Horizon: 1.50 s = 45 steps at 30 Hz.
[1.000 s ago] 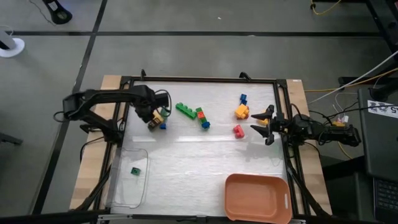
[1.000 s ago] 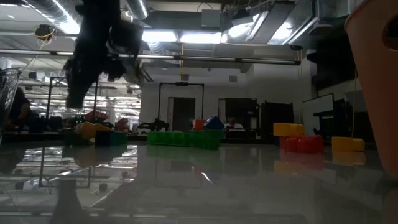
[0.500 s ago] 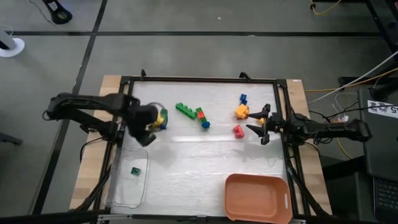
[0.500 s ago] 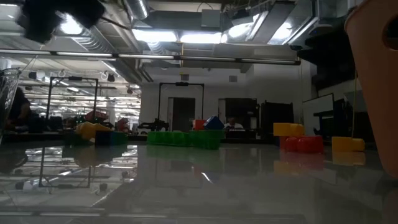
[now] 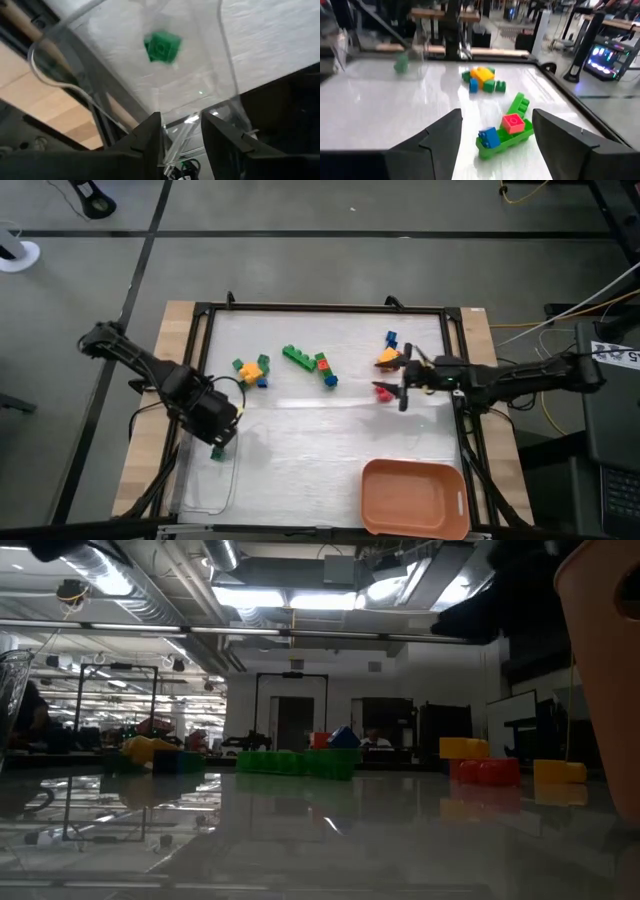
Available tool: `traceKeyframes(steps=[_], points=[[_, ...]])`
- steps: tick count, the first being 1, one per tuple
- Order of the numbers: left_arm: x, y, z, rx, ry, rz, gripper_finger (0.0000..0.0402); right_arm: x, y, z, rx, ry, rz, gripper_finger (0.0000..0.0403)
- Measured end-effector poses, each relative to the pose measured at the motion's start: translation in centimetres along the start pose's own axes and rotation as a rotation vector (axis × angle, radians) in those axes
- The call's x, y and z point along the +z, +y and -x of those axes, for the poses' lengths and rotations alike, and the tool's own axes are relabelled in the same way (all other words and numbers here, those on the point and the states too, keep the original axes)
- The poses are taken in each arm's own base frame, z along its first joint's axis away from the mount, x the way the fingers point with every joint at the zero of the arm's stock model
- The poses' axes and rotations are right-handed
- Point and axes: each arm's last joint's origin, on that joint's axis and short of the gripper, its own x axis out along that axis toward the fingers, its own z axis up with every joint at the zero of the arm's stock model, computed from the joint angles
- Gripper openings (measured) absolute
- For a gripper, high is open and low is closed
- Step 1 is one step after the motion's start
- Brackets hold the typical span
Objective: Sort blocks by size
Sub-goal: Put the small green game piece into the transparent bin, then put the small blue game piece into the transparent bin
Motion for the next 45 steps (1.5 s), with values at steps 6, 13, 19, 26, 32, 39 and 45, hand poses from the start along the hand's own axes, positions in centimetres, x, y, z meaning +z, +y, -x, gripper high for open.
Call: traceKeyframes(steps=[6, 13, 19, 26, 32, 39, 45], points=[[-0.2, 0.3, -1.0, 0.035, 0.001, 0.006, 0.0155, 1.0, 0.5, -3.7, 0.065, 0.122, 0.067, 0.0243], [0.1, -1.1, -1.0, -0.105, -0.116, -0.186, 0.0149, 2.0, 0.3, -8.0, 0.103, 0.33, 0.18, 0.0243], [0.4, -1.7, -0.9, -0.148, -0.242, -0.277, 0.0141, 1.7, -1.5, -11.4, 0.147, 0.437, 0.151, 0.0243], [0.7, -1.7, -0.8, -0.128, -0.364, -0.356, 0.0143, 0.1, -2.8, -14.3, 0.22, 0.478, 0.149, 0.0243], [0.9, -1.7, -0.7, -0.113, -0.441, -0.399, 0.0143, -1.4, -2.8, -15.5, 0.229, 0.532, 0.174, 0.0243], [1.0, -1.7, -0.6, -0.104, -0.464, -0.427, 0.0143, -1.7, -2.9, -16.4, 0.215, 0.546, 0.208, 0.0243], [1.0, -1.7, -0.6, -0.105, -0.466, -0.432, 0.0143, -2.1, -2.8, -16.7, 0.224, 0.558, 0.224, 0.0243]])
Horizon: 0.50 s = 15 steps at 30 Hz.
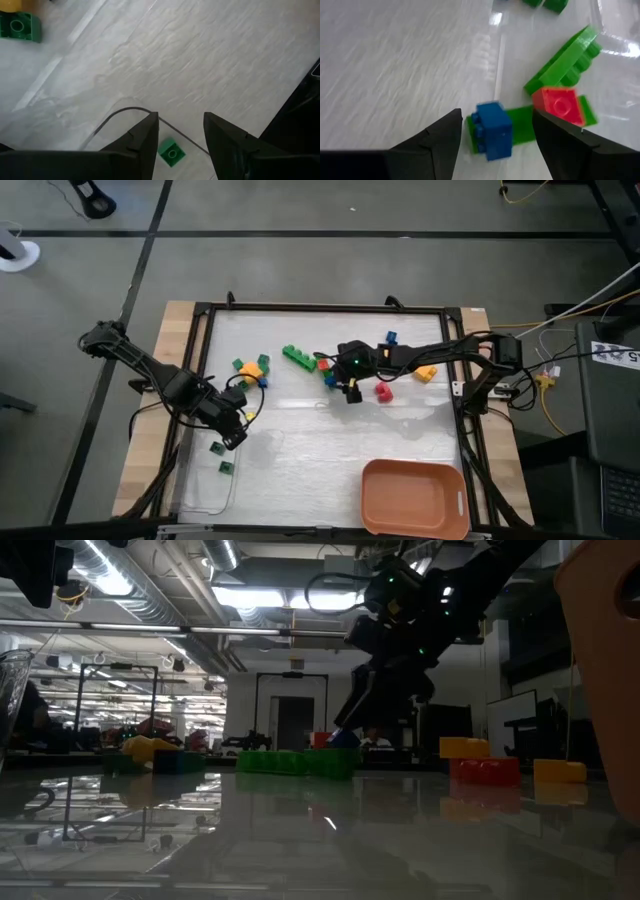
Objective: Sort blocks by size
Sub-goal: Put the small blue game piece into the transparent bin
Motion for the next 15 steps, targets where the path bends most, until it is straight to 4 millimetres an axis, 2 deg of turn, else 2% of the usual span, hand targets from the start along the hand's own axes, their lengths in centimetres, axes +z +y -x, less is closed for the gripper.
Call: traceKeyframes(steps=[6, 11, 15], points=[[0.01, 0.0, 0.0, 0.0, -0.002, -0.016, 0.0143, -0.61, 0.12, -1.02, 0.009, 0.023, -0.002, 0.0243], [0.01, 0.0, 0.0, 0.0, -0.002, -0.016, 0.0143, -0.58, 0.09, -1.06, 0.006, 0.019, -0.001, 0.0242], [0.01, 0.0, 0.0, 0.001, -0.004, -0.016, 0.0143, -0.58, 0.09, -1.06, 0.006, 0.019, -0.001, 0.0222]])
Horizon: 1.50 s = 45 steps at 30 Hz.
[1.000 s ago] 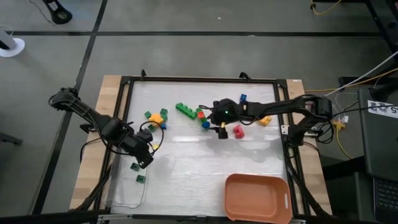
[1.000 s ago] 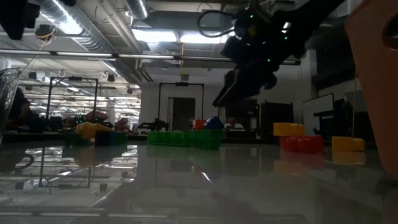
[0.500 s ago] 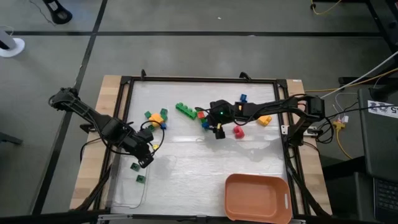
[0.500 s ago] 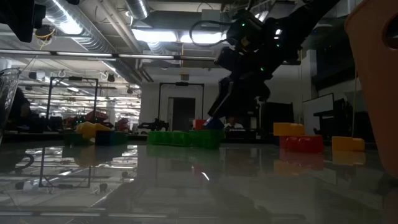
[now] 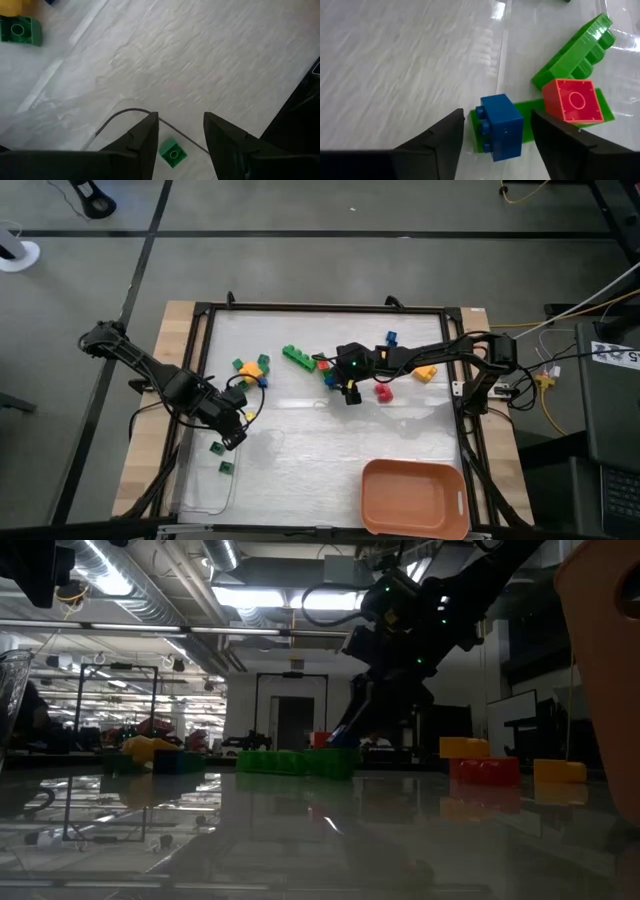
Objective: Sort blocks by size
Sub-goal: Put the small blue game piece into the transparent bin
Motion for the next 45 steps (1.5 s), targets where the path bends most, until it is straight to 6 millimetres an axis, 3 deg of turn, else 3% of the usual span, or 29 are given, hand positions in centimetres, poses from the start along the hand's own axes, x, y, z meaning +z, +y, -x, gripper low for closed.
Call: traceKeyframes(steps=[13, 22, 29, 39, 45], points=[[0.1, 0.0, 0.0, 0.017, -0.043, -0.007, 0.0143, 0.0, 0.0, 0.0, -0.002, -0.001, -0.005, 0.0092], [0.1, 0.1, 0.0, 0.018, -0.047, -0.006, 0.0143, 0.0, 0.0, 0.0, -0.002, 0.0, -0.008, 0.0114], [0.2, 0.1, 0.0, 0.024, -0.061, -0.006, 0.0143, 0.2, -0.1, 0.2, 0.001, 0.006, -0.009, 0.0098], [0.2, 0.1, 0.0, 0.025, -0.062, -0.008, 0.0143, 3.4, -1.2, 1.3, 0.009, 0.006, -0.009, 0.0107], [0.5, 0.2, 0.0, 0.068, -0.158, -0.067, 0.0143, 6.1, -0.8, 2.0, 0.103, -0.108, -0.038, 0.0106]])
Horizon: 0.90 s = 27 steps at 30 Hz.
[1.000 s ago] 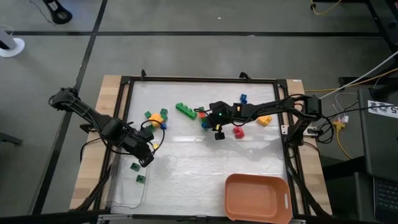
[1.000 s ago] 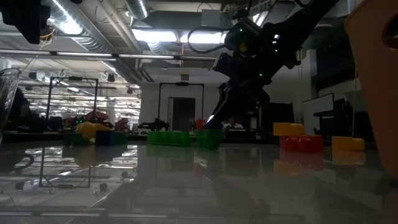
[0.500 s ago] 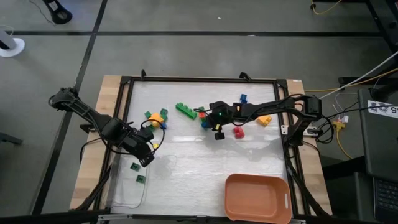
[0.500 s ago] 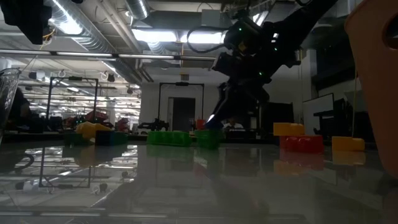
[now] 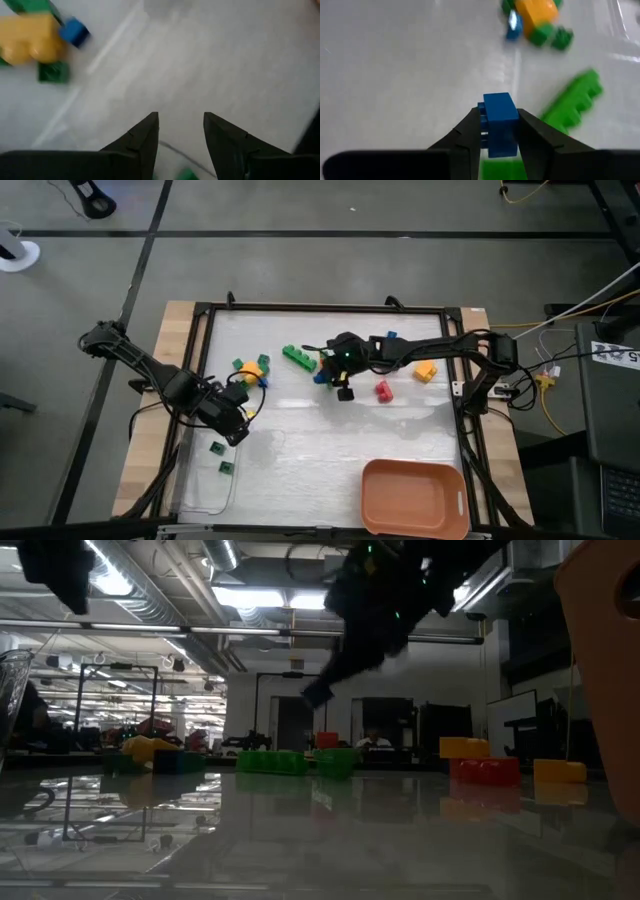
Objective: Sort blocks by size
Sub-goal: Put the small blue game piece into the transparent bin
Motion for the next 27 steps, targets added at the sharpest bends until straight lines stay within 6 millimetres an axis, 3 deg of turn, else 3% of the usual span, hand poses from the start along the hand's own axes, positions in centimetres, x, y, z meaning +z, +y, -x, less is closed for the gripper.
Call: traceKeyframes(steps=[9, 14, 21, 27], points=[[0.6, 0.4, 0.1, 0.121, -0.206, -0.08, 0.0143, 4.5, 4.8, -0.8, 0.052, -0.326, 0.109, 0.0107], [0.9, 0.6, 0.2, 0.167, -0.303, -0.08, 0.0143, 6.4, 7.8, -2.2, 0.08, -0.557, 0.154, 0.0108], [1.1, 0.9, 0.6, 0.191, -0.383, -0.047, 0.0143, 6.6, 11.3, -5.7, 0.123, -0.733, 0.168, 0.0108], [1.8, 1.3, 0.5, 0.232, -0.439, -0.003, 0.0143, 8.3, 13.1, -9.9, 0.148, -0.737, 0.172, 0.0108]])
